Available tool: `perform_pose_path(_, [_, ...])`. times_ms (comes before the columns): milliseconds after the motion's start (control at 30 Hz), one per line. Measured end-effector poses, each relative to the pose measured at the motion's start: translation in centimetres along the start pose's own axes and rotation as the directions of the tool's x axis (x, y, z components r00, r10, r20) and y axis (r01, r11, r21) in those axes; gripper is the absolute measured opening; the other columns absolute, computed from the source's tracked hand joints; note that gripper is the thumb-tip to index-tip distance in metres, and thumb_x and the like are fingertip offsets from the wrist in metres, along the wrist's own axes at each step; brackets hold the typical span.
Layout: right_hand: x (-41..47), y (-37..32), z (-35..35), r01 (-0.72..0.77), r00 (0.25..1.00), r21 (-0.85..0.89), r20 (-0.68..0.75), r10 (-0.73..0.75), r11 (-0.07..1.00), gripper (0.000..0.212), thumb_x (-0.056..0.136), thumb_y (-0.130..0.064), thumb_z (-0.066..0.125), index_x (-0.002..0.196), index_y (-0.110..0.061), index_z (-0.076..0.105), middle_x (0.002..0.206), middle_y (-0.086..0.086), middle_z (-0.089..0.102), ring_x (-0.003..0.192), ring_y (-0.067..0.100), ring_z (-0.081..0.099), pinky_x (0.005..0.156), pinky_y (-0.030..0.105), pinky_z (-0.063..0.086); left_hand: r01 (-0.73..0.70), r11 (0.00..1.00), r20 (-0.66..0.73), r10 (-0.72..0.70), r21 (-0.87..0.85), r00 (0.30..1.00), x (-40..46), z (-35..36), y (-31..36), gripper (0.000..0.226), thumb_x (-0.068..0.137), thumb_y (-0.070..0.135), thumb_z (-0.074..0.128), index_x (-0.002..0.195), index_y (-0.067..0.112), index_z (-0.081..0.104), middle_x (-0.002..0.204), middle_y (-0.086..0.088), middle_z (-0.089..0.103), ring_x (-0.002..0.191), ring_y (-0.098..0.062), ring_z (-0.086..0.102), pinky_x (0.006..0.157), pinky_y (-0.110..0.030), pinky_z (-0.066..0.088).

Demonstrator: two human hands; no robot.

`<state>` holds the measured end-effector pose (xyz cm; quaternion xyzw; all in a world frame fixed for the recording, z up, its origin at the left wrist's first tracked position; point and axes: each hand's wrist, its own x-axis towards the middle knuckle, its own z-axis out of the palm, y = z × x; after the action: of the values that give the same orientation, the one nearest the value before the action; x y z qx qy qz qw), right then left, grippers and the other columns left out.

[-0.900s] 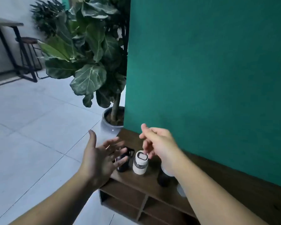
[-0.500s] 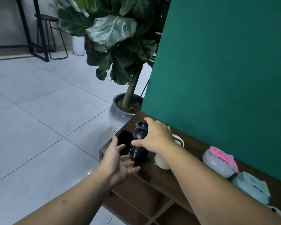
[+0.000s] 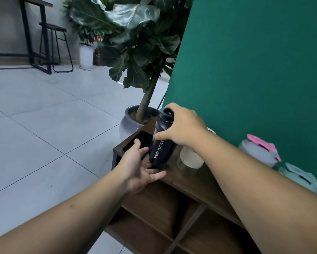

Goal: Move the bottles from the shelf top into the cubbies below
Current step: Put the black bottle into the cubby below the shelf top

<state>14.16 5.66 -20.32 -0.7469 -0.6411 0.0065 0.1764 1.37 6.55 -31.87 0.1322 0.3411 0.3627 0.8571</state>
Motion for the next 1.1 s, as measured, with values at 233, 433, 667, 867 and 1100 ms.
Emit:
perform_pose_path(233, [-8.3,-3.4,0.0,0.080,0.997,0.035,0.004,-0.080,0.996,0.088,0.054,-0.063,0.082,0.133,-0.043,0.050,0.123,-0.008,0.068,0.110,0.024,0.063,0.087,0.038,0.054,-0.093,0.994,-0.051,0.090,-0.064,0.995,-5.6,-4.8,-3.5,0.061,0.105,0.058,0.040,0.144,0.012,0.052,0.141,-0.038,0.051,0.100,-0.051,0.060,0.088,-0.059,0.053])
perform_pose_path(433, [-14.9,-4.9,6.0,0.102,0.990,-0.051,0.104,-0.096,0.993,0.084,0.060,-0.062,0.083,0.122,-0.023,0.043,0.118,0.002,0.065,0.109,0.029,0.059,0.092,0.043,0.047,-0.078,0.990,-0.175,0.057,-0.114,0.983,-7.1,-11.8,-8.7,0.052,0.107,0.048,0.044,0.134,0.006,0.055,0.135,-0.041,0.057,0.119,-0.054,0.062,0.103,-0.061,0.050])
perform_pose_path(667, [-15.6,-1.8,16.8,0.039,0.990,-0.044,0.134,-0.033,0.998,0.084,0.069,-0.063,0.077,0.139,-0.037,0.039,0.140,-0.001,0.044,0.133,0.026,0.038,0.114,0.046,0.035,-0.015,0.992,-0.276,-0.021,-0.127,0.961,-1.1,-18.0,-11.2,0.077,0.102,0.059,0.046,0.140,-0.007,0.050,0.138,-0.030,0.059,0.125,-0.041,0.061,0.100,-0.050,0.051])
perform_pose_path(867, [-12.4,2.0,22.1,-0.129,0.978,-0.013,0.166,0.129,0.992,0.086,0.078,-0.054,0.076,0.147,-0.050,0.025,0.152,0.007,0.031,0.134,0.039,0.038,0.105,0.046,0.043,-0.054,0.974,-0.257,-0.005,-0.219,0.967,6.2,-19.4,-12.2,0.082,0.102,0.059,0.048,0.154,-0.003,0.038,0.151,-0.024,0.049,0.133,-0.034,0.053,0.108,-0.047,0.048])
perform_pose_path(1100, [-6.5,5.3,25.7,-0.170,0.982,0.043,0.086,0.166,0.985,0.089,0.065,-0.059,0.080,0.142,-0.045,0.039,0.140,0.000,0.056,0.127,0.033,0.052,0.107,0.043,0.045,-0.060,0.996,-0.230,0.043,-0.064,0.972,12.0,-19.4,-10.9,0.050,0.107,0.055,0.039,0.107,0.013,0.065,0.099,-0.008,0.066,0.092,-0.022,0.063,0.106,-0.042,0.045])
